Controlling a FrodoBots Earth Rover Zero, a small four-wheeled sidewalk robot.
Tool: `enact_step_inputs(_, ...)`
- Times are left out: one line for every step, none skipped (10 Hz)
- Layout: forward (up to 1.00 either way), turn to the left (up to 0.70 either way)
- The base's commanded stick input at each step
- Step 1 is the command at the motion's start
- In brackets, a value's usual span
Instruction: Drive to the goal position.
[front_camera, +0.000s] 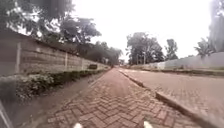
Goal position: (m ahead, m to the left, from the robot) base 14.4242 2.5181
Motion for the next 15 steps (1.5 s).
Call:
enact_step_inputs(0.70, 0.05)
enact_step_inputs(0.70, 0.06)
enact_step_inputs(0.70, 0.00)
enact_step_inputs(0.70, 0.00)
enact_step_inputs(0.70, 0.00)
enact_step_inputs(0.70, 0.00)
enact_step_inputs(0.70, 0.00)
enact_step_inputs(0.70, 0.00)
enact_step_inputs(0.70, 0.00)
enact_step_inputs(0.70, 0.00)
enact_step_inputs(0.70, 0.00)
enact_step_inputs(0.70, 0.00)
enact_step_inputs(0.70, 0.10)
enact_step_inputs(0.70, 0.08)
enact_step_inputs(0.70, 0.13)
